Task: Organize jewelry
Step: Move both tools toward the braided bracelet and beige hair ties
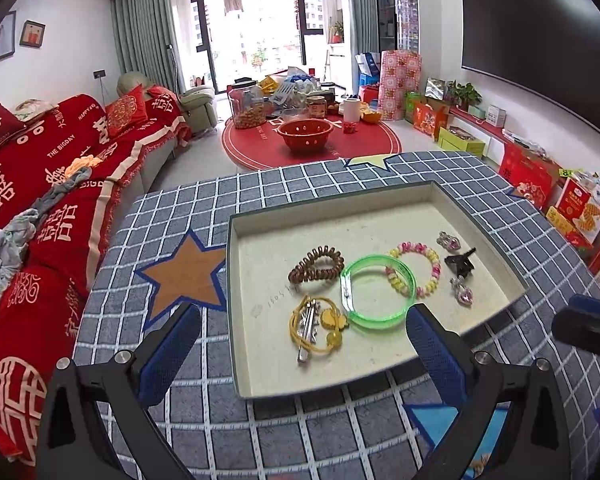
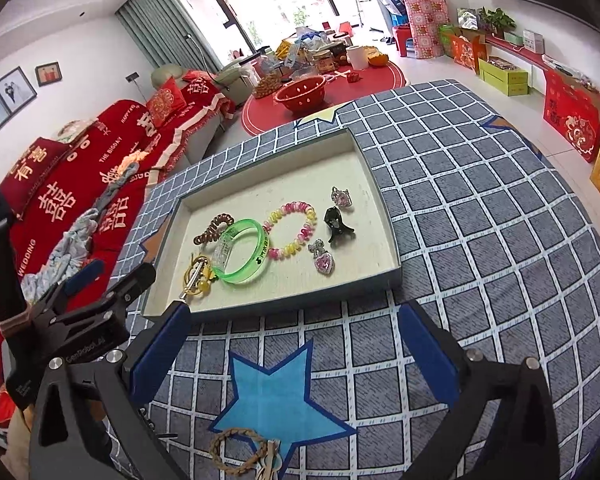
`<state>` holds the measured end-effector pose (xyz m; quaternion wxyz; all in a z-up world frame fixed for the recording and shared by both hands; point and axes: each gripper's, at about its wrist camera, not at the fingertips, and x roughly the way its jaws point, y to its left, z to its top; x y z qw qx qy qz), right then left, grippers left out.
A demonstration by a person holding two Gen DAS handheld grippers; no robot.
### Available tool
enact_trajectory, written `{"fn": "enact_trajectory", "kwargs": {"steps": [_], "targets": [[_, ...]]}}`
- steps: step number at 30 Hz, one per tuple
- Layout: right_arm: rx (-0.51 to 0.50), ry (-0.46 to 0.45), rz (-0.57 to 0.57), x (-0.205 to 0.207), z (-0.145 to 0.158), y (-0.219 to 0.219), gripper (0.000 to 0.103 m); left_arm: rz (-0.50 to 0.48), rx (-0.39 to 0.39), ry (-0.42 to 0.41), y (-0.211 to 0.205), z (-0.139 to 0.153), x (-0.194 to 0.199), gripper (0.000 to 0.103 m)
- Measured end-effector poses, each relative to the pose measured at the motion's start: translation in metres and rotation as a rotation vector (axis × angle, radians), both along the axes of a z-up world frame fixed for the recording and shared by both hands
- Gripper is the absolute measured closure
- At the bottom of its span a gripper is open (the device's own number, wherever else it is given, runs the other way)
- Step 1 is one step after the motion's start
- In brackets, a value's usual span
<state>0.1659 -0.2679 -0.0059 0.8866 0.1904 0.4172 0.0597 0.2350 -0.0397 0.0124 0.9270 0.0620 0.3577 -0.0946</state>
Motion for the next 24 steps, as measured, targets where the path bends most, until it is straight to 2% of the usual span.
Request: {"fn": "enact_trajectory", "kwargs": {"steps": [5,11,17,24], "targets": [[0.039,0.007,0.018,-0.016,0.002,0.001,0.000,-0.052,-0.034,0.061,0.012,-0.014,-0.042,0.000],[0.010,0.056,0.038,-0.041,-0.002,0.012,0.000,-0.088,-0.032,0.116,0.010,-0.034,-0.090,0.000],[-0.085,0.093,0.051,-0.074,-0.017,0.022,0.000,-0.120,-0.016,0.177,0.001,-0.053,-0.117,0.000],[-0.185,0.133,0.088,-0.104,-0.037,0.033,0.000,-0.164,-0.010,0.218,-0.005,-0.060,-0.133,0.000]]}}
